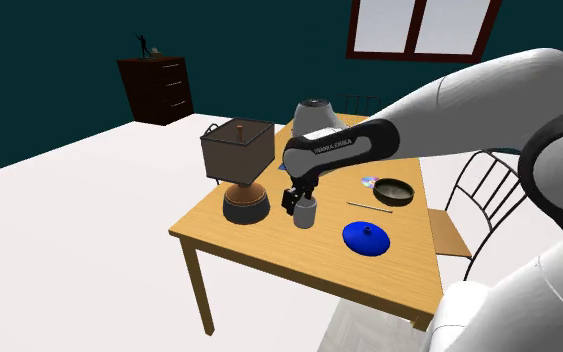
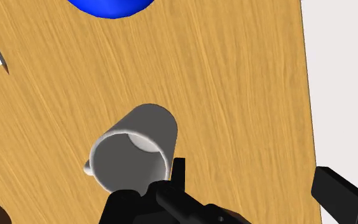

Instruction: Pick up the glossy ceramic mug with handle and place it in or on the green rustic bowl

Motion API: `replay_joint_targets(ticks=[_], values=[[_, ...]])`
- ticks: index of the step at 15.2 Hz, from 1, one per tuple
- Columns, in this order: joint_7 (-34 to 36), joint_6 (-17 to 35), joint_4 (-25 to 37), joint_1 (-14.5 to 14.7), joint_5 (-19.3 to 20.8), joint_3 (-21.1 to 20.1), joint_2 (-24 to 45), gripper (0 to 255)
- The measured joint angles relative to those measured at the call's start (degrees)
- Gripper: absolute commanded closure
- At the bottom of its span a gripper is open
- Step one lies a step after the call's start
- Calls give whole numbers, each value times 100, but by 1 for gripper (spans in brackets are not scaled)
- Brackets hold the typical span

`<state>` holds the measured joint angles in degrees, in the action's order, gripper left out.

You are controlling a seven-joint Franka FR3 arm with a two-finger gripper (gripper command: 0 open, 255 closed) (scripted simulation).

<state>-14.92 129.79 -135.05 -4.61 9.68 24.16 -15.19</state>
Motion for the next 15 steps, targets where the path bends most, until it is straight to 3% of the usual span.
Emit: replay_joint_targets(ticks=[6,15], values=[[-982,708,646,-8,-863,516,1371,0],[-1451,1280,720,-79,-1464,522,2109,0]])
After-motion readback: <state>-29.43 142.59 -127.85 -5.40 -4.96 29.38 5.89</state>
